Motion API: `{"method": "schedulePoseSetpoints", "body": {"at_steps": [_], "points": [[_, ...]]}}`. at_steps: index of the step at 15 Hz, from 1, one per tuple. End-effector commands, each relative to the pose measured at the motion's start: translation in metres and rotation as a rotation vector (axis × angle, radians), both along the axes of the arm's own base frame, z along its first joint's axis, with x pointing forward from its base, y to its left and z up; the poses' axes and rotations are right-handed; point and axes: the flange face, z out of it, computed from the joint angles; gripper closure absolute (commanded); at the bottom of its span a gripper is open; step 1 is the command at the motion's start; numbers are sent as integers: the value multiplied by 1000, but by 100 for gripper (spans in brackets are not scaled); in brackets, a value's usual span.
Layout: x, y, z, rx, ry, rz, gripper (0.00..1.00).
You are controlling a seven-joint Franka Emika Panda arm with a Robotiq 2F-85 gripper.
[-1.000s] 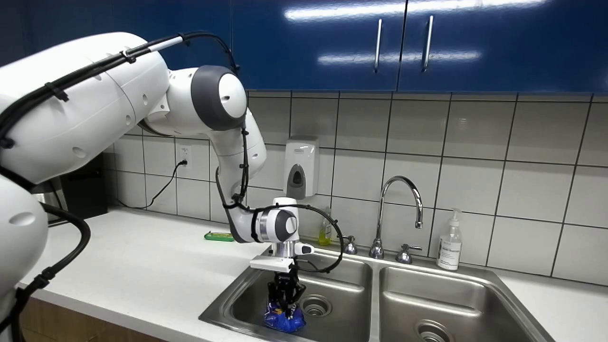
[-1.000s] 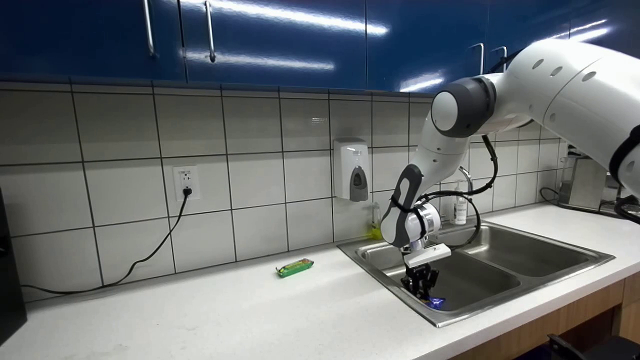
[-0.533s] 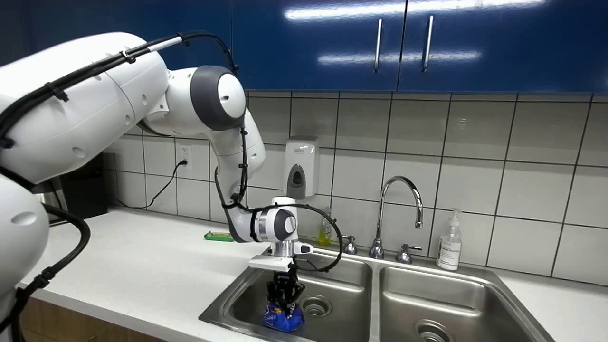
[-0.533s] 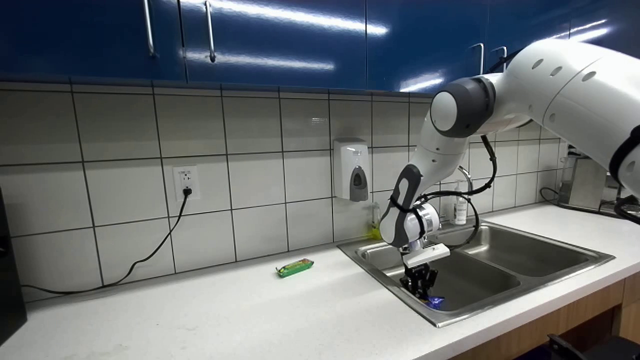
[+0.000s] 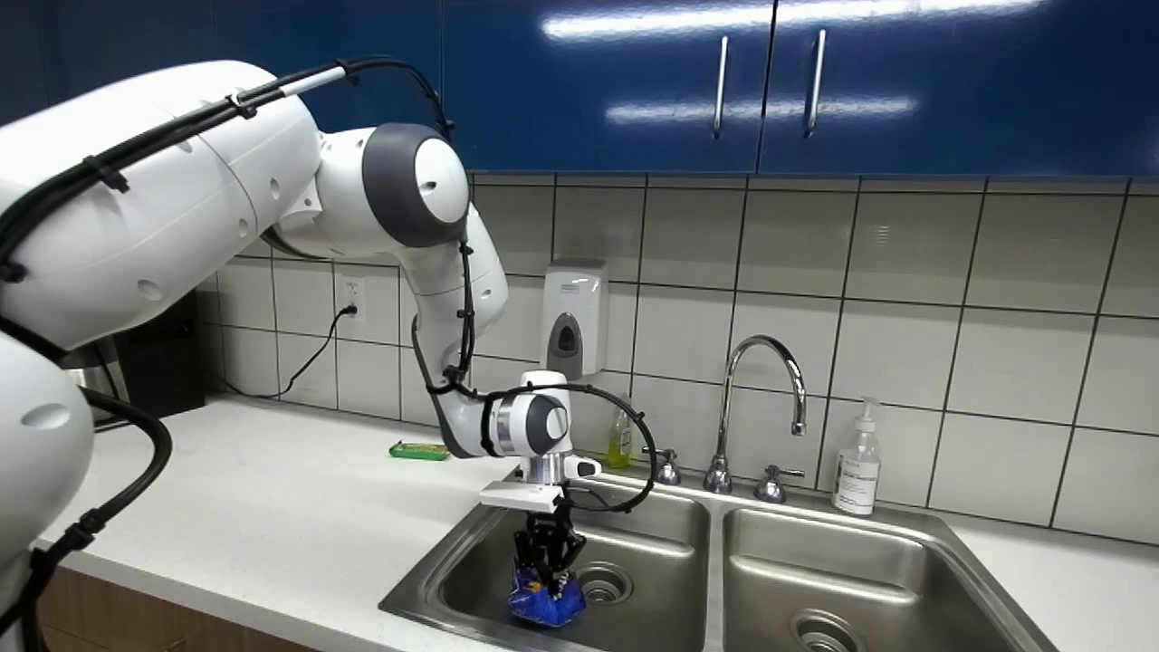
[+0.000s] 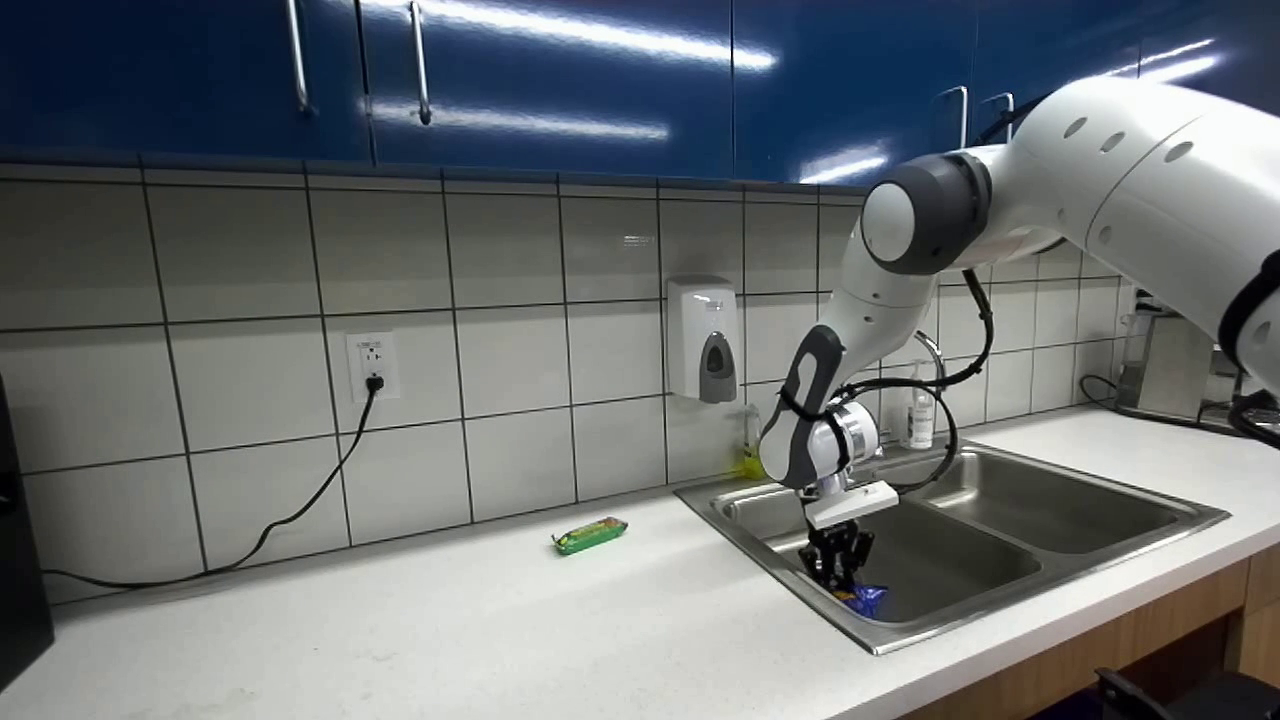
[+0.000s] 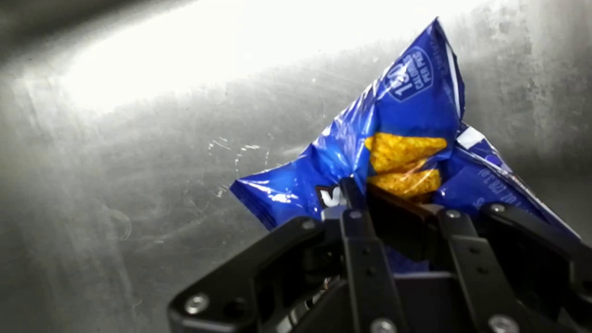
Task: Remove the blue snack packet from the sink
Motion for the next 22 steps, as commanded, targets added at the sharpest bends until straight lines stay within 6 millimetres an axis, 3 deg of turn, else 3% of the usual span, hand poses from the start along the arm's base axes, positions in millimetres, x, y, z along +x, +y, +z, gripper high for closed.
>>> {"method": "schedulePoseSetpoints", "body": {"at_steps": [1,7,14,22], "points": [[3,-7,18,2,-30,-26,99],[9,-16,48,-5,-75,-29,99],[12,-25,97,-5,-135,-35,99],[-24,-43,139,-4,-148,-36,99]]}}
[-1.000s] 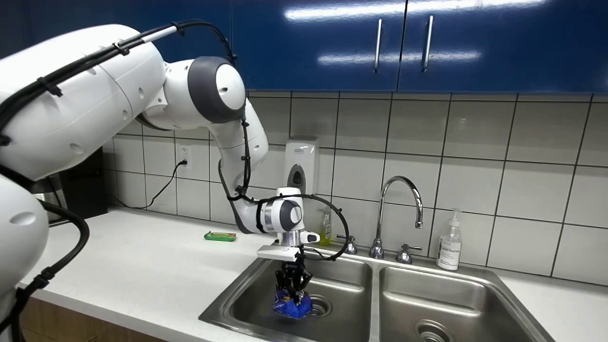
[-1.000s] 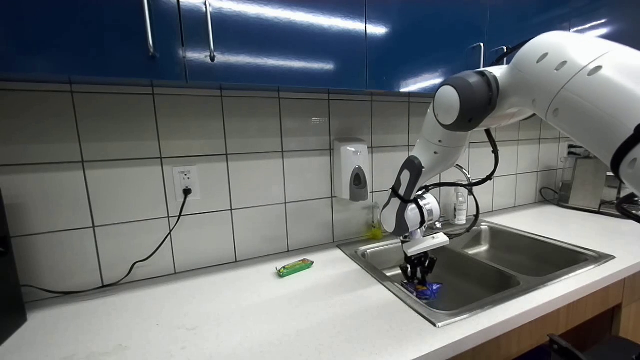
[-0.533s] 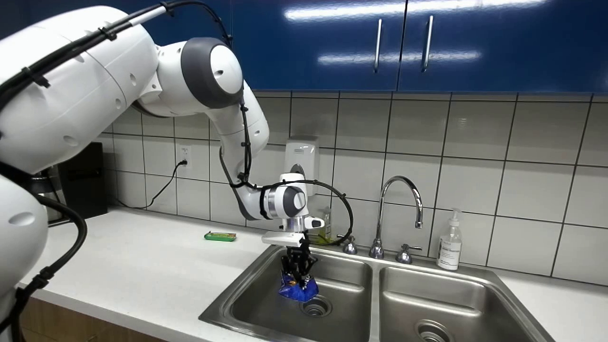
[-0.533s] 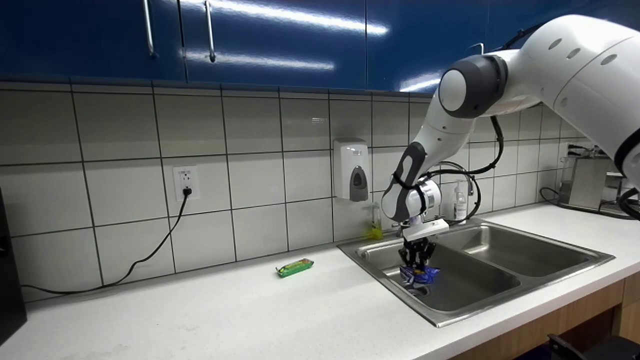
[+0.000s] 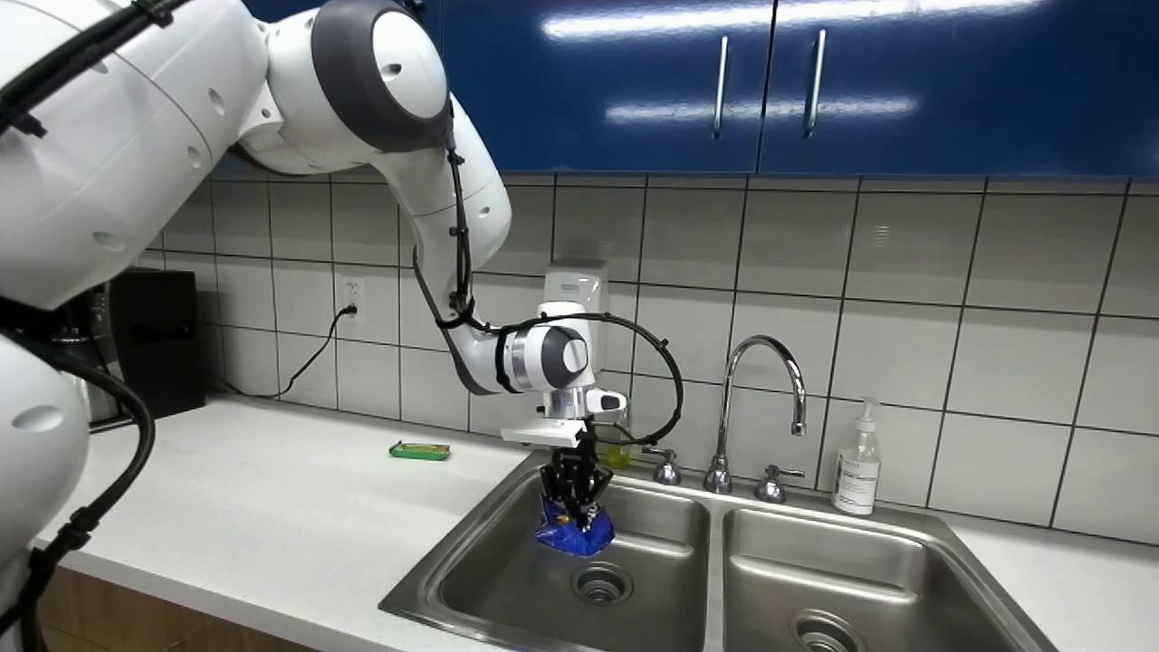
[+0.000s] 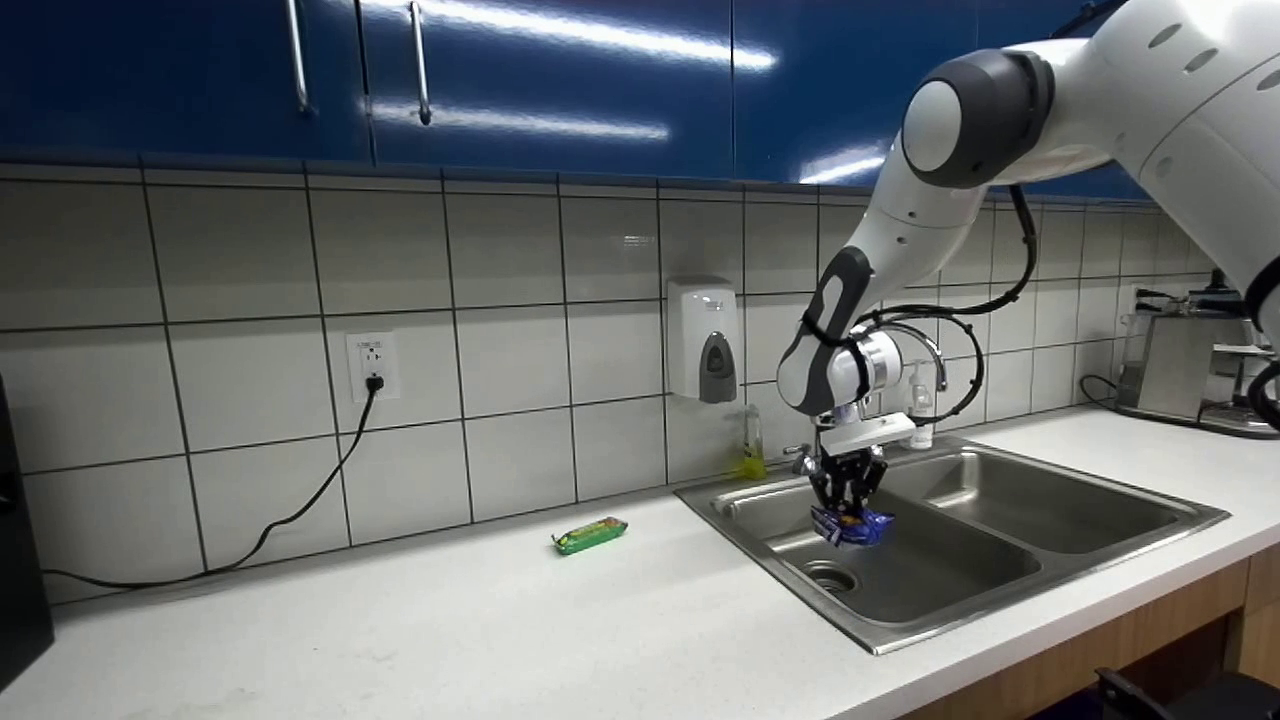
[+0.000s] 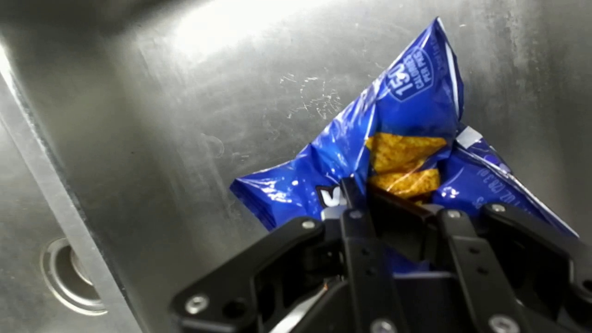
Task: Remove the blue snack packet from the sink
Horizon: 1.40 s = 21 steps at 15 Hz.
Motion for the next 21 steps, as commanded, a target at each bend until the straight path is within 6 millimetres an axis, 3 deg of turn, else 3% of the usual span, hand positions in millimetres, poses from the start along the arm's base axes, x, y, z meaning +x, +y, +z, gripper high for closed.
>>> {"method": "schedulePoseSetpoints", "body": {"at_steps": [1,10,16,21], "points": [[-31,-13,26,13,-11,11,99],[-82,-22,58,34,8,60,99],[-102,-3,80,17,-2,155,99],[-118,29,88,21,-5,254,99]]}}
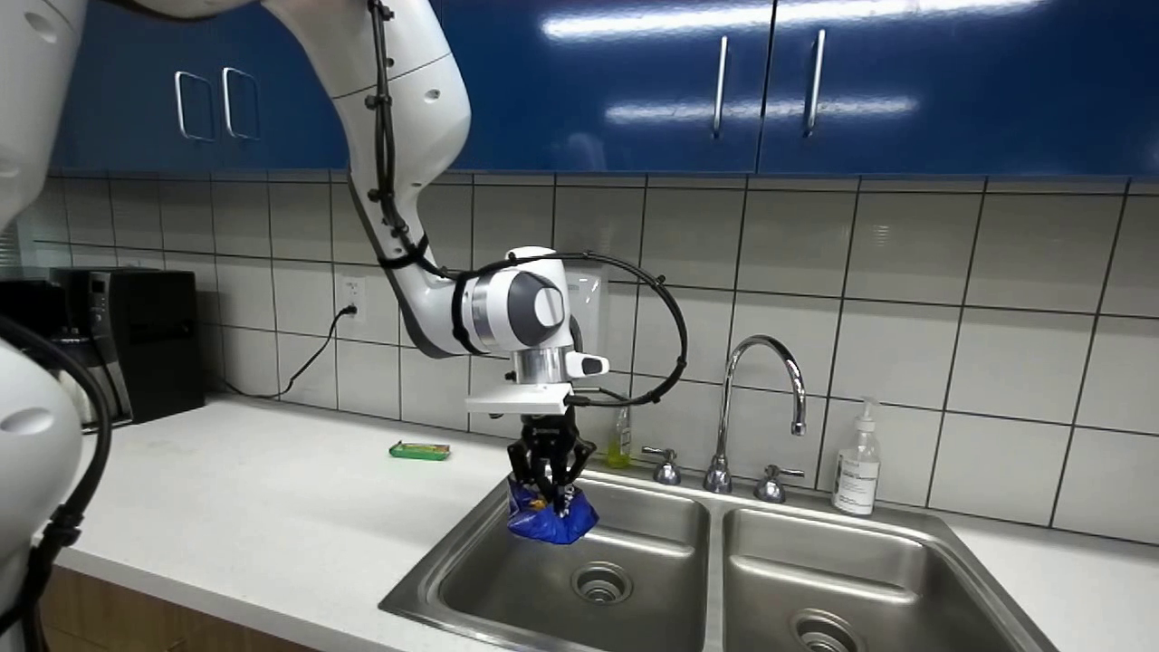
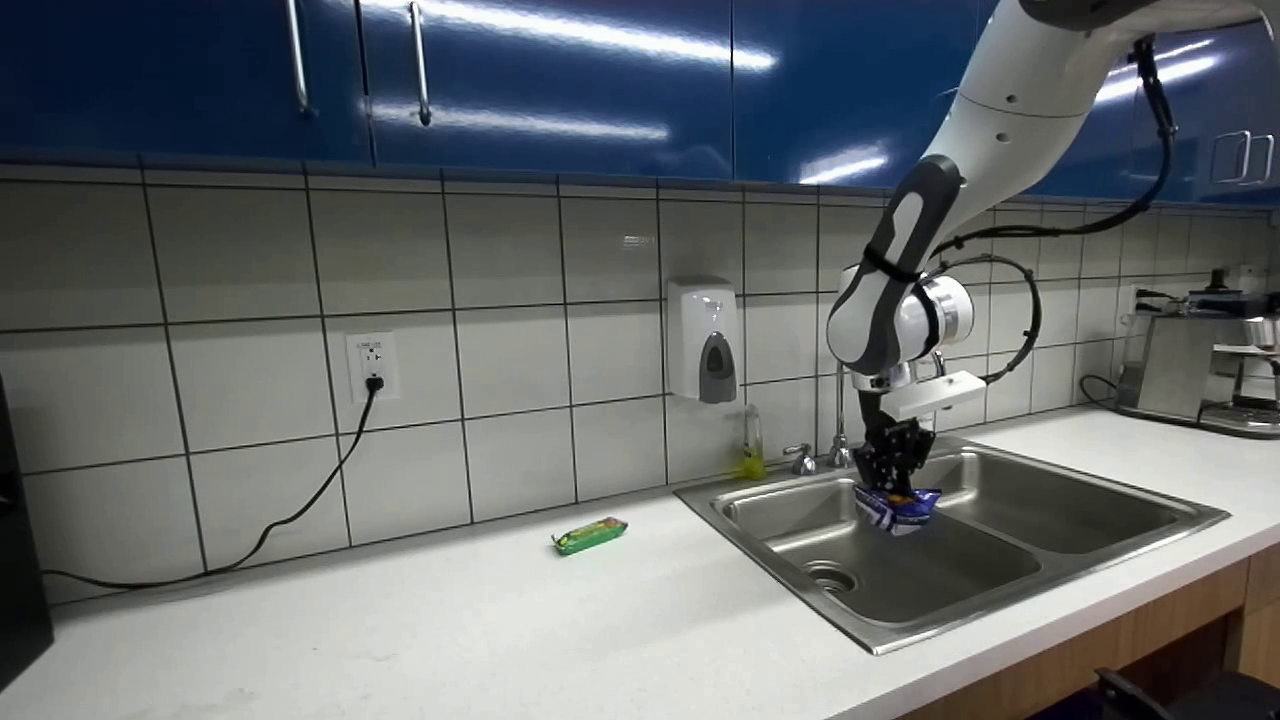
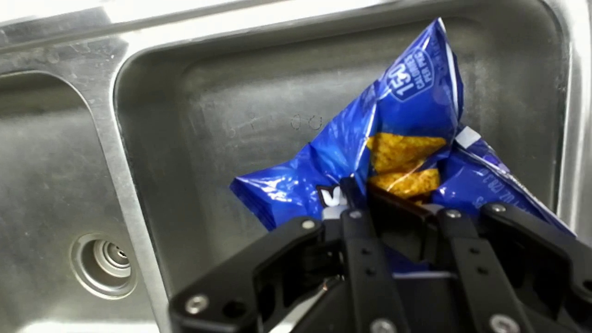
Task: Remove the blue snack packet from the sink
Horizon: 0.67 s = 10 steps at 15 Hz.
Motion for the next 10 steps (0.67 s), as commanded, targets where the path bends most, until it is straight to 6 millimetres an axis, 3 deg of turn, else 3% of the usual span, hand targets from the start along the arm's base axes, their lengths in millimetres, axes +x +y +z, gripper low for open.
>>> {"method": "schedulePoseSetpoints", "body": {"at_steps": [1,10], "points": [[-19,26,13,13,-13,94,99],[-45,120,14,51,-26,314,99]]}}
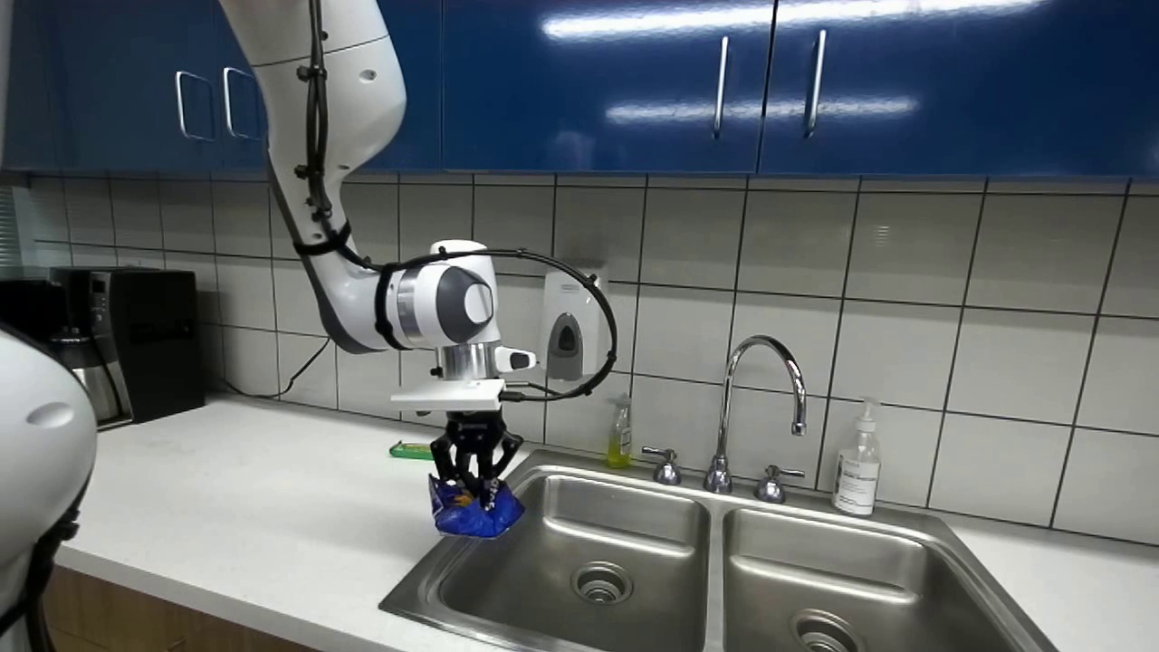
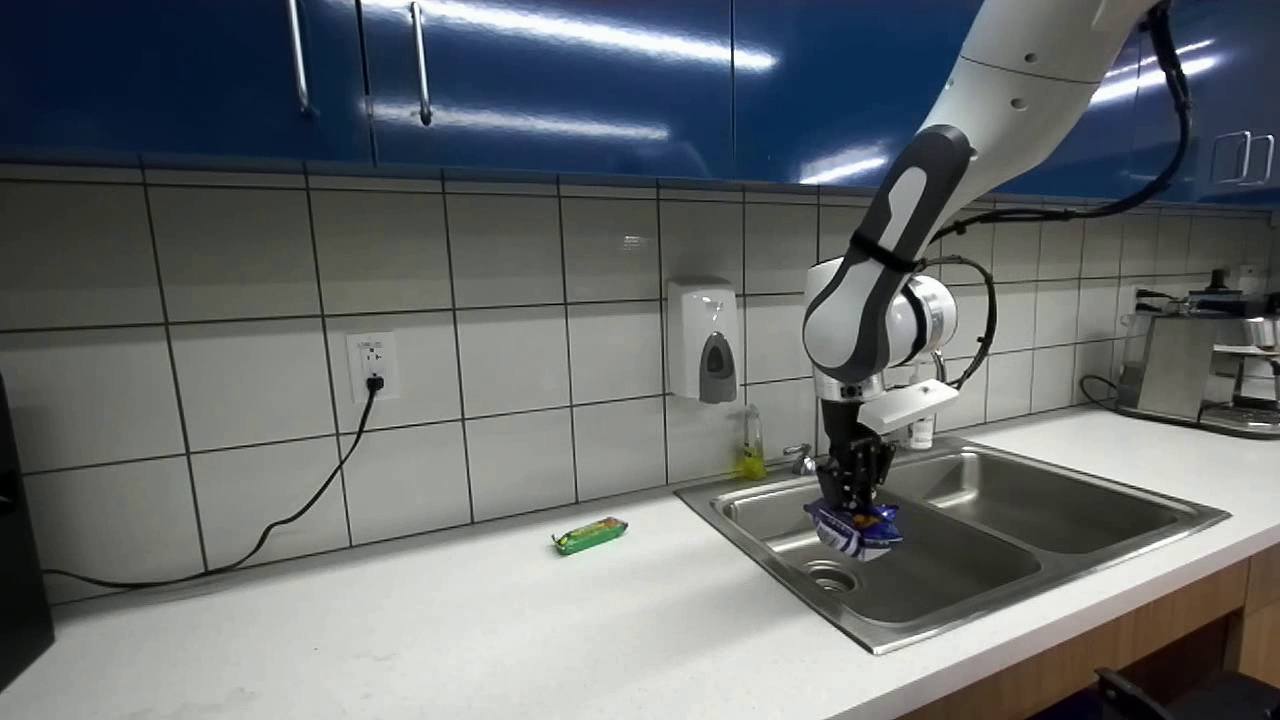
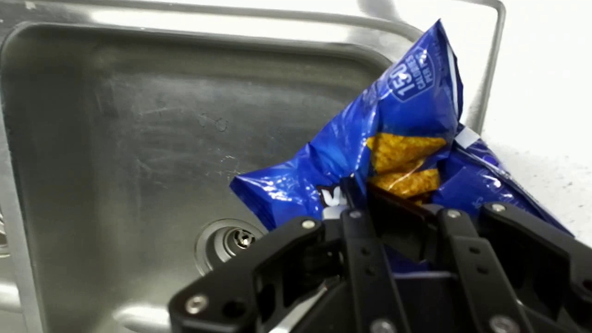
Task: Remove the blue snack packet from the sink
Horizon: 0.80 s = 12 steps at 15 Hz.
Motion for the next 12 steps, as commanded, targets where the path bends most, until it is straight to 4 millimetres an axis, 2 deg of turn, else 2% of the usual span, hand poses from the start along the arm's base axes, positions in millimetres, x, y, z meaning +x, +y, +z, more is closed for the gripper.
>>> {"method": "schedulePoseSetpoints", "body": {"at_steps": [1,6,12], "points": [[-18,34,12,8,-29,111,99],[-34,83,14,2,-43,236,99],[-56,132,11,10,-54,365,99]]}}
